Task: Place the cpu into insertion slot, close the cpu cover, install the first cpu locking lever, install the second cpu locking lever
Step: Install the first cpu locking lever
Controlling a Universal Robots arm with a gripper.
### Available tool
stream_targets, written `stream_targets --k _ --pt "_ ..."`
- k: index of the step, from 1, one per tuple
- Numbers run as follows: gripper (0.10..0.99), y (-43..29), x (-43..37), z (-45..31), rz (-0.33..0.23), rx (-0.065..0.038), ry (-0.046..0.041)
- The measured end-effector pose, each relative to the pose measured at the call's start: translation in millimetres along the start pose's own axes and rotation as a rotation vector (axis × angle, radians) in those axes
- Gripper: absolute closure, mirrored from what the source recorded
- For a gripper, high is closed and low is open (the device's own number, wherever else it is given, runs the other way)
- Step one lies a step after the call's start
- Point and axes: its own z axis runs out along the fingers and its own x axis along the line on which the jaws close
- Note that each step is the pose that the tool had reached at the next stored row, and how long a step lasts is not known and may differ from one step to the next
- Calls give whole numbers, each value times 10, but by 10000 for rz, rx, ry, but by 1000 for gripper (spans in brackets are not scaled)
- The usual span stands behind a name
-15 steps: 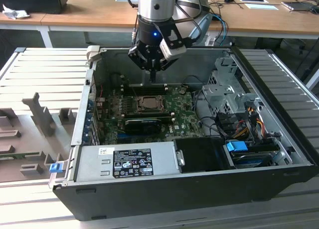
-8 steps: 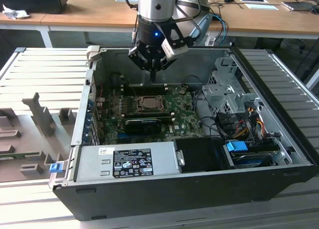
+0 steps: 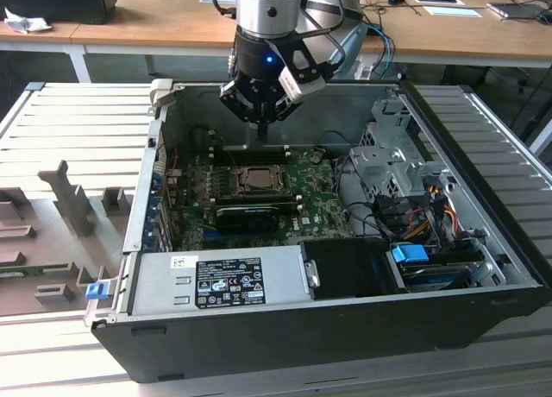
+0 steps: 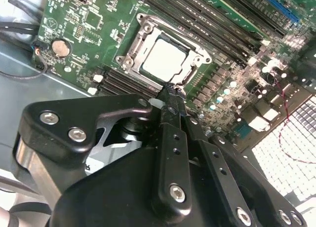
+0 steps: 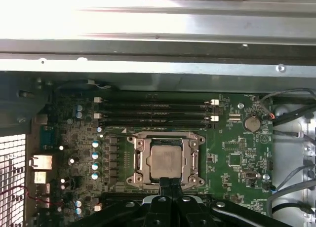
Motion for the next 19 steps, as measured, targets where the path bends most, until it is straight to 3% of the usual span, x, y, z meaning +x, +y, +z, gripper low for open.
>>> stream_targets --k 7,14,19 --pt "980 2 95 5 0 0 0" --pt "980 2 140 13 1 0 0" --pt "980 3 228 35 0 0 0"
